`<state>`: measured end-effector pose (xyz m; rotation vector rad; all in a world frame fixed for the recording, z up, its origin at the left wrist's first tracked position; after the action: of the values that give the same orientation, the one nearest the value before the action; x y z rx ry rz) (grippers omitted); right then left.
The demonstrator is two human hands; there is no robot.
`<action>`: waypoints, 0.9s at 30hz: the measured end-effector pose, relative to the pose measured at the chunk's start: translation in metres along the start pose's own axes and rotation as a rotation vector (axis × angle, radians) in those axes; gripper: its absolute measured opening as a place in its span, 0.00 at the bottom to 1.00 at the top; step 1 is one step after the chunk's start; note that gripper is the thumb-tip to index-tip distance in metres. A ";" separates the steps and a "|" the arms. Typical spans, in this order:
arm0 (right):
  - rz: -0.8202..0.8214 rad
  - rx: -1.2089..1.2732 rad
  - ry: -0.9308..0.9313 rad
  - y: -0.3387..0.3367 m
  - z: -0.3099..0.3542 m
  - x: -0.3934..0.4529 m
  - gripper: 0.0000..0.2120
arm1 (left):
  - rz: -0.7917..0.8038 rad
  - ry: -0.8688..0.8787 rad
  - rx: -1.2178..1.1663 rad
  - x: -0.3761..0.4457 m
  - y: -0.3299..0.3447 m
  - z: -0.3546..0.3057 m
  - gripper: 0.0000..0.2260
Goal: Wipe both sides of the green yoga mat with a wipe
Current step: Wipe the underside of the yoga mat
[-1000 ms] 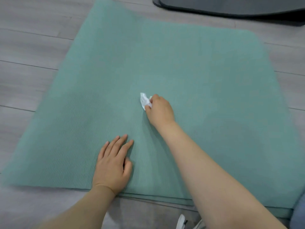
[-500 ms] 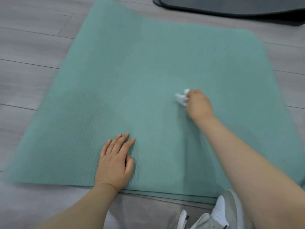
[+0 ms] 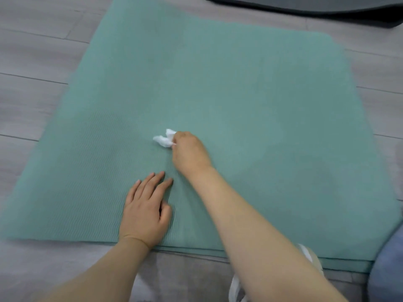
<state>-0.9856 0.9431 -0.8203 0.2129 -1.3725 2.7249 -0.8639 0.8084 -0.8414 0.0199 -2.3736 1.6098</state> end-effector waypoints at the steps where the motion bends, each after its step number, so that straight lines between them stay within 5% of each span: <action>1: -0.032 -0.021 0.001 -0.012 -0.015 0.003 0.19 | 0.001 0.000 0.000 0.000 0.000 0.000 0.25; 4: -0.133 -0.224 0.144 -0.076 -0.093 0.007 0.18 | 0.012 -0.011 0.001 -0.001 -0.001 0.001 0.25; 7: -0.318 -0.366 0.519 -0.150 -0.175 -0.012 0.22 | 0.018 -0.007 0.011 -0.001 0.000 0.001 0.25; 10: -0.374 -0.343 0.683 -0.158 -0.179 -0.021 0.17 | 0.012 -0.009 0.007 0.001 0.000 0.001 0.24; 14: -0.299 -0.212 0.530 -0.085 -0.091 -0.002 0.18 | -0.002 -0.003 0.008 0.000 0.001 0.002 0.25; 18: 0.027 -0.163 0.124 -0.004 0.019 -0.020 0.19 | -0.013 0.005 0.004 0.000 0.001 0.002 0.24; 21: -0.049 -0.166 0.038 -0.027 -0.018 -0.014 0.20 | -0.001 -0.001 0.001 0.000 0.000 0.001 0.24; 27: -0.392 -0.446 0.720 -0.175 -0.194 -0.040 0.17 | 0.018 -0.007 0.004 0.000 0.001 0.001 0.24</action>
<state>-0.9387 1.2028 -0.8022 -0.4372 -1.4439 1.8287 -0.8642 0.8076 -0.8423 0.0056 -2.3820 1.6256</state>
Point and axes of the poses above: each hand's wrist, its own x-axis towards the middle knuckle, its own y-axis out of the palm, z = x × y, the point moved 2 cm from there along x, towards the middle knuckle, and after that the axes turned 13 degrees about -z, right-handed, at the moved point
